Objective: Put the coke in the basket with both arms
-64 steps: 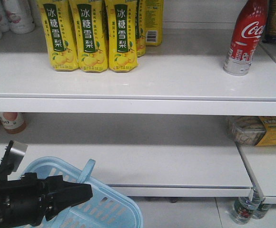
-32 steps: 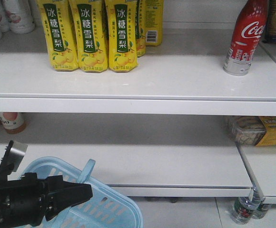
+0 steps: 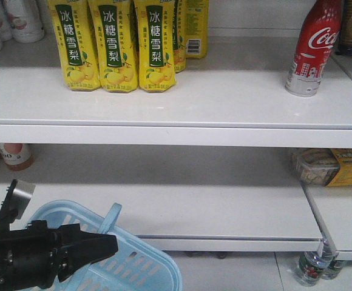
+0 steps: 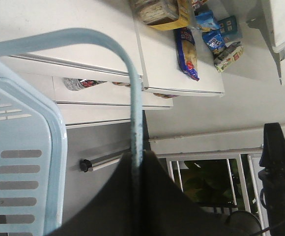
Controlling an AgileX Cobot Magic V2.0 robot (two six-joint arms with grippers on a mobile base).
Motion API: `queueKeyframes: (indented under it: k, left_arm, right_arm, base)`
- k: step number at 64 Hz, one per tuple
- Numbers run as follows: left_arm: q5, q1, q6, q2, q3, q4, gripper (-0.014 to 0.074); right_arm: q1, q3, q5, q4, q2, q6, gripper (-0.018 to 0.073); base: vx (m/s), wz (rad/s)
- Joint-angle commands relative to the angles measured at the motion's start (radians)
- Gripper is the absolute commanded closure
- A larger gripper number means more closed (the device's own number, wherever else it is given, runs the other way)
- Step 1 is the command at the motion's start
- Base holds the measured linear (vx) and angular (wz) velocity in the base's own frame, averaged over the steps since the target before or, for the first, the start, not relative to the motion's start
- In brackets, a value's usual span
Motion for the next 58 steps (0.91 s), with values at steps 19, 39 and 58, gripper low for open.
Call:
queueKeyframes:
  k: [19, 39, 58]
  left_arm:
    - [0.048, -0.004, 0.005, -0.023, -0.026, -0.099, 0.0602]
    - [0.048, -0.004, 0.005, -0.023, -0.026, -0.099, 0.0602]
    - [0.048, -0.004, 0.005, -0.023, -0.026, -0.099, 0.0602]
  right_arm:
    - [0.0, -0.313, 0.028, 0.0, 0.207, -0.137, 0.0569]
    - [0.0, -0.411, 0.028, 0.009, 0.365, -0.139, 0.0569]
    - [0.0, -0.411, 0.028, 0.008, 0.369, -0.139, 0.0569]
  base:
    - [0.0, 0.0]
    - [0.0, 0.0]
    - [0.0, 0.0]
